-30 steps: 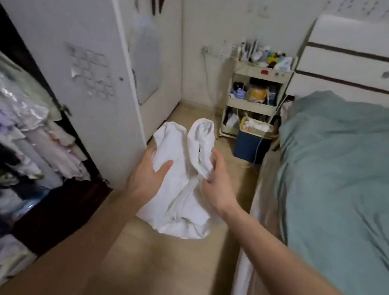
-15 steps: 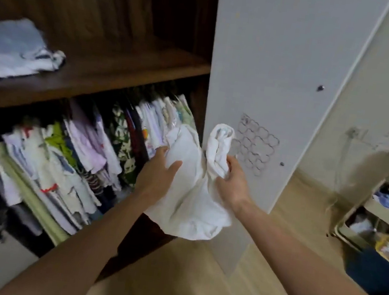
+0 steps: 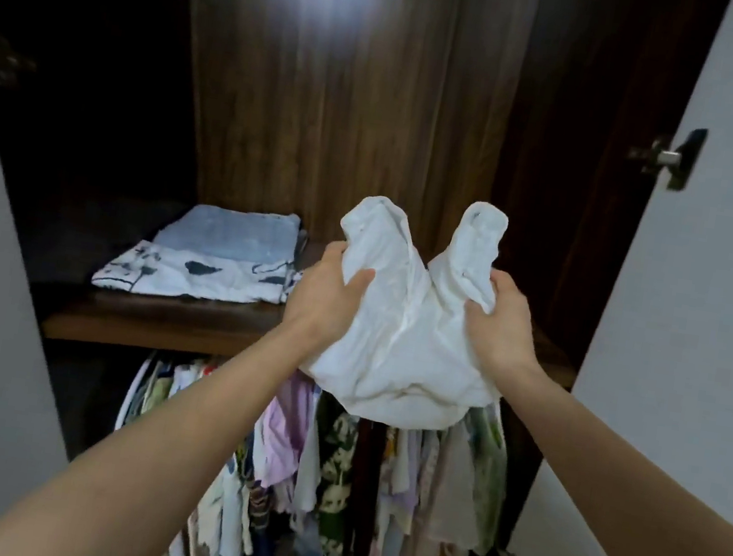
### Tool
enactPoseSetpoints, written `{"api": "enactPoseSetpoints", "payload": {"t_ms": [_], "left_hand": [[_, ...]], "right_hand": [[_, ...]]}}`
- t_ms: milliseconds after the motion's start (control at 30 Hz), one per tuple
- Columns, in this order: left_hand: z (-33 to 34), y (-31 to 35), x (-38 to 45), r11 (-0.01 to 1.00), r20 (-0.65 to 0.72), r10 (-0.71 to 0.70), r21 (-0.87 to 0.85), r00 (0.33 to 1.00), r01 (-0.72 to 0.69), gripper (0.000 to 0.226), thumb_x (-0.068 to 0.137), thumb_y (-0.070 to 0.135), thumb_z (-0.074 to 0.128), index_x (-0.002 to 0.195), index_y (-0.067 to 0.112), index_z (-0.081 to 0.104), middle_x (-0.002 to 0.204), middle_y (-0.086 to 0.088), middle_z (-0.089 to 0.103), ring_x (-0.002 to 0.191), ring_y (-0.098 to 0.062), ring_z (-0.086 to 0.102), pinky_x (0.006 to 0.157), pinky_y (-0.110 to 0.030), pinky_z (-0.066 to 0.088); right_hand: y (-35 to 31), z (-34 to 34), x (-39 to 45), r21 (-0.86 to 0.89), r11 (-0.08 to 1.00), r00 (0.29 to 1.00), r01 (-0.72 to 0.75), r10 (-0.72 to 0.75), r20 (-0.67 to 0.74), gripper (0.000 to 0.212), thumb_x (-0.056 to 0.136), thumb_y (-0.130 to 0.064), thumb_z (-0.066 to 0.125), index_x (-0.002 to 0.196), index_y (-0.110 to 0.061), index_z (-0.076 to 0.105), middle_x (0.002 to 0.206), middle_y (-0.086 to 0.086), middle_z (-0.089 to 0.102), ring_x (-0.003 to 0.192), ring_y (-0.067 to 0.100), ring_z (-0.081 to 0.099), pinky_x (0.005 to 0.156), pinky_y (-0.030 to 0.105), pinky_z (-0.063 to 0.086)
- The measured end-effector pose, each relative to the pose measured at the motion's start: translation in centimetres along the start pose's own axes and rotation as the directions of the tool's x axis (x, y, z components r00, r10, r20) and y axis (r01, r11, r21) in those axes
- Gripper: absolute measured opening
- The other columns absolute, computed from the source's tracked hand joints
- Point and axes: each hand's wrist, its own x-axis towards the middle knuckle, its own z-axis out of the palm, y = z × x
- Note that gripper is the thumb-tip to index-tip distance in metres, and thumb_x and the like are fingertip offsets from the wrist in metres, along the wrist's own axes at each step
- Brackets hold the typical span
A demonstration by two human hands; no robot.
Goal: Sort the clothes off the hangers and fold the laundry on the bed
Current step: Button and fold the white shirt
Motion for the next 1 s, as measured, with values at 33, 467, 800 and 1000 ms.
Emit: {"api": "enactPoseSetpoints", "payload": {"t_ms": [33, 467, 800, 1000], "left_hand": [[-0.3, -0.5, 1.3, 1.000, -0.021, -0.014, 0.012, 1.000, 0.014, 0.050, 0.098, 0.043, 0.046, 0.141, 0.018, 0.037, 0.132, -0.003, 0.055, 0.115, -0.023, 0.054, 0.089, -0.032, 0.040], [0.9, -9.0, 21.4, 0.999, -0.051, 0.010, 0.042, 0.999, -0.008, 0.044, 0.099, 0.038, 0.046, 0.136, 0.015, 0.041, 0.121, -0.004, 0.060, 0.105, -0.025, 0.058, 0.088, -0.039, 0.048], [8.5, -14.8, 32.1, 0.994, -0.040, -0.105, 0.032, 0.994, 0.106, 0.046, 0.098, 0.043, 0.044, 0.137, 0.018, 0.040, 0.124, -0.005, 0.059, 0.109, -0.027, 0.058, 0.092, -0.047, 0.050], [11.1, -18.3, 35.5, 0.861, -0.107, -0.198, 0.456, 0.974, 0.225, 0.057, 0.099, 0.036, 0.044, 0.148, 0.014, 0.024, 0.150, -0.014, 0.030, 0.137, -0.036, 0.029, 0.104, -0.051, 0.034]], "right_hand": [[0.1, 1.0, 1.5, 0.010, 1.000, 1.000, 0.012, -0.012, 0.007, 0.032, 0.097, -0.007, 0.042, 0.129, -0.010, 0.049, 0.105, -0.002, 0.056, 0.092, 0.012, 0.054, 0.074, 0.019, 0.040], [2.9, 13.9, 18.5, -0.010, 1.000, 0.999, -0.008, 0.007, -0.033, 0.048, 0.097, -0.003, 0.040, 0.143, -0.017, 0.036, 0.119, -0.003, 0.054, 0.106, 0.013, 0.052, 0.085, 0.027, 0.041], [10.5, 17.0, 29.3, -0.094, 0.989, 0.992, -0.114, 0.109, -0.062, 0.043, 0.095, -0.002, 0.039, 0.136, -0.012, 0.041, 0.110, 0.000, 0.054, 0.100, 0.018, 0.054, 0.079, 0.028, 0.039], [15.5, 19.8, 34.7, -0.559, 0.784, 0.962, -0.270, 0.241, -0.127, 0.054, 0.091, -0.010, 0.052, 0.140, -0.006, 0.031, 0.141, 0.014, 0.041, 0.130, 0.033, 0.038, 0.102, 0.042, 0.032]]}}
